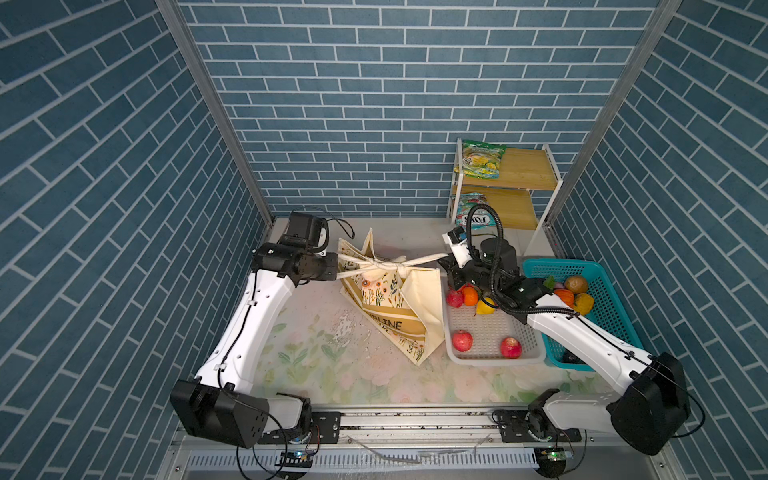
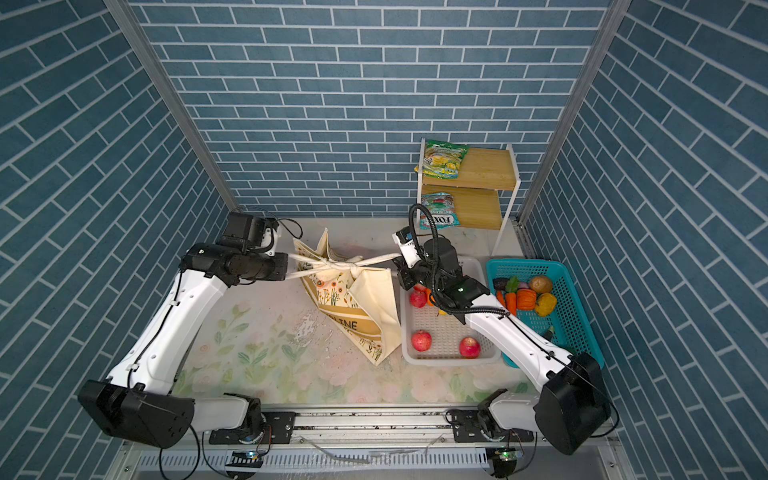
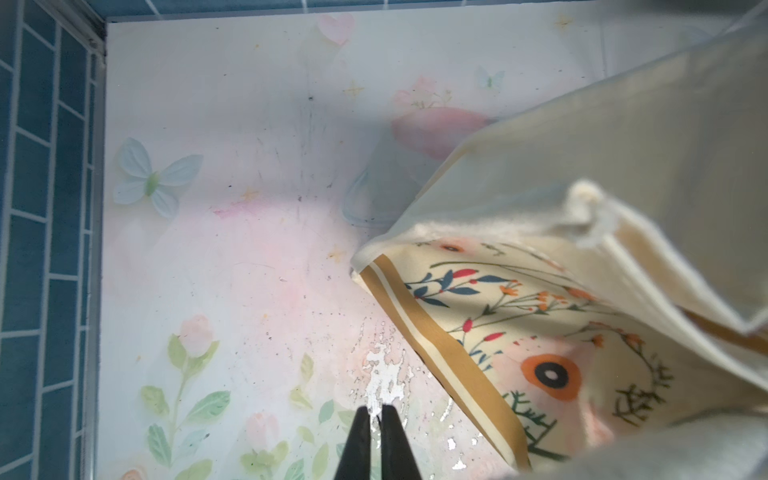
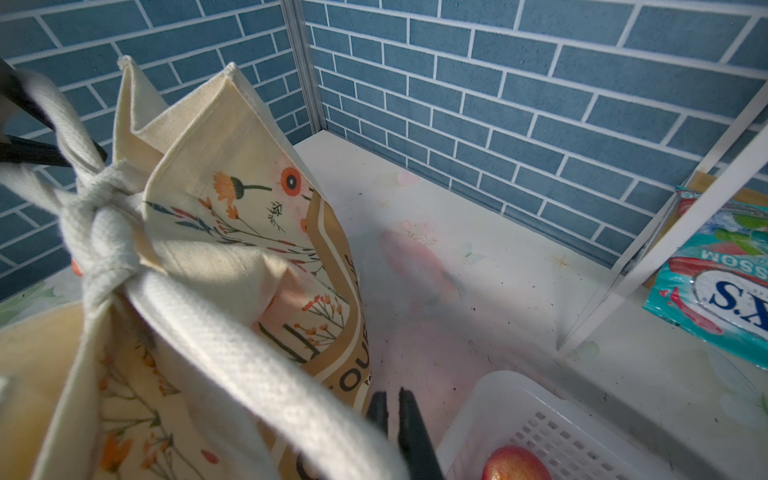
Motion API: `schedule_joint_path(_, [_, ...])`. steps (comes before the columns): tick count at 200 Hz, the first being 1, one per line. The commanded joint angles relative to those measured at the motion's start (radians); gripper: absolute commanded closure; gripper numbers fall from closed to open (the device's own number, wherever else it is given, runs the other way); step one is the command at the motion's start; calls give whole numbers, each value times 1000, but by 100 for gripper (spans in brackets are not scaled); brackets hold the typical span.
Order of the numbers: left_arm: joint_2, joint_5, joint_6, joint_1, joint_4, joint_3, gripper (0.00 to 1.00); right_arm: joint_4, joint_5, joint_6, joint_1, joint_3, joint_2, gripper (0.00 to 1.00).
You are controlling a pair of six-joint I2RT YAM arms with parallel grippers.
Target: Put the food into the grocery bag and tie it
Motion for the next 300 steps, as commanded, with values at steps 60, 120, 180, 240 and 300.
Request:
schedule_joint_path(60, [-196, 79, -43, -16, -33, 39, 100, 5, 42, -74, -71, 25, -74, 100])
schedule_joint_path(120, [-151, 97, -114, -148, 7, 51, 96, -65, -40, -131, 45, 153, -12, 100])
schedule_joint_path(180, [-160, 42, -126, -166, -62, 81, 79, -108, -93, -154, 87, 148, -29, 77])
schedule_joint_path(240, [-214, -22, -103, -166, -176, 115, 32, -185, -91, -216, 87, 104, -131, 2])
schedule_joint_path(300, [-338, -99, -107, -166, -255, 156, 17, -309, -63, -263, 86, 83, -263, 1])
